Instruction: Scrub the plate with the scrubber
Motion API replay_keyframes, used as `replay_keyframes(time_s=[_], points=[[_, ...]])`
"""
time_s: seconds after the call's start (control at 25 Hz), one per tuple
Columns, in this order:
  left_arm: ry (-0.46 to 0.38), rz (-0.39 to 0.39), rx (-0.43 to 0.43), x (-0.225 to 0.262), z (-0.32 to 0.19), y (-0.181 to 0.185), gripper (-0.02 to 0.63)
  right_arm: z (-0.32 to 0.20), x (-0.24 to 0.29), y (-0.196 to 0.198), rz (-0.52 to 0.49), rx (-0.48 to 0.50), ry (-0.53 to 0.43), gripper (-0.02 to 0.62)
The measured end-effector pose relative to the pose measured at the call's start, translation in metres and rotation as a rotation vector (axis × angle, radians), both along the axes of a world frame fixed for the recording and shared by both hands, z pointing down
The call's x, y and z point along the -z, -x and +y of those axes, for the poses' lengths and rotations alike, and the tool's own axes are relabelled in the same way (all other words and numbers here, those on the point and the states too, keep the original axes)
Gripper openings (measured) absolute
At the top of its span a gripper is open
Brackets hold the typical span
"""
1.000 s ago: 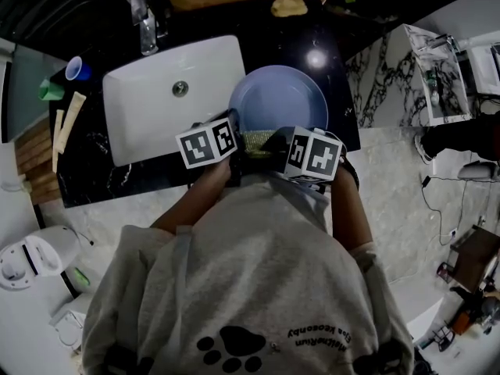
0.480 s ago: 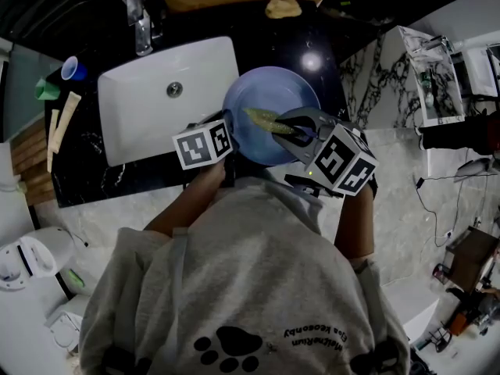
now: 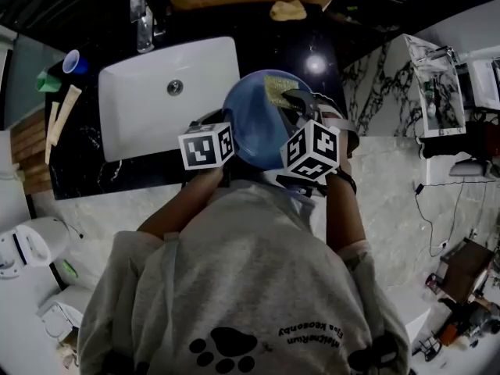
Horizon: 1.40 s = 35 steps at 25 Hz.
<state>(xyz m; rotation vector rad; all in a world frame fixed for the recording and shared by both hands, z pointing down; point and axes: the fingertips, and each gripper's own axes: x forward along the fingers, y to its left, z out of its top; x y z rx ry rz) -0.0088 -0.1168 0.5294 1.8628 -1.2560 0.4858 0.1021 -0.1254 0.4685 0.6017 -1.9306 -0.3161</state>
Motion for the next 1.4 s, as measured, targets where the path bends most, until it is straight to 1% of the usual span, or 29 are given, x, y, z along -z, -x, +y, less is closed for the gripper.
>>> replay_keyframes(time_s=[0.16,0.24,0.32,0.4,0.56,0.72,0.88,0.96,1.08,1.16,1.28,1.4], points=[[0.002,0.001,-0.005,-0.001,0.001,-0.001,0.028,-0.007,-0.016,0.002,0.062,0.041,-0.023,0.075],[-0.001,-0.001,-0.010,-0.001,0.000,-0.002,0.029,-0.007,-0.027,0.005,0.115,0.060,-0.019,0.074],[-0.003,-0.007,-0.015,-0.001,0.000,-0.001,0.031,-0.003,-0.042,0.004,0.164,0.057,0.018,0.074],[-0.005,-0.012,-0.013,0.000,0.000,0.000,0.031,0.004,-0.059,0.002,0.182,0.039,0.084,0.074],[-0.012,-0.023,-0.010,0.002,0.000,0.002,0.031,0.020,-0.067,0.000,0.137,0.000,0.197,0.074],[-0.023,-0.043,0.004,0.002,0.000,0.004,0.034,0.051,-0.062,0.004,0.098,0.001,0.351,0.075],[-0.031,-0.052,0.015,0.003,-0.002,0.003,0.034,0.086,-0.059,0.009,0.028,-0.032,0.494,0.075],[-0.038,-0.063,0.019,0.003,-0.002,0.003,0.035,0.101,-0.056,0.013,-0.004,-0.029,0.558,0.074],[-0.042,-0.077,0.023,0.003,-0.001,0.004,0.037,0.124,-0.051,0.017,-0.023,-0.001,0.656,0.074],[-0.046,-0.081,0.024,0.003,-0.001,0.003,0.037,0.133,-0.050,0.016,-0.027,0.001,0.700,0.072],[-0.057,-0.084,0.026,0.004,-0.002,0.003,0.037,0.139,-0.043,0.015,-0.032,-0.002,0.727,0.071],[-0.056,-0.090,0.026,0.003,-0.002,0.003,0.038,0.149,-0.030,0.016,-0.025,0.053,0.755,0.072]])
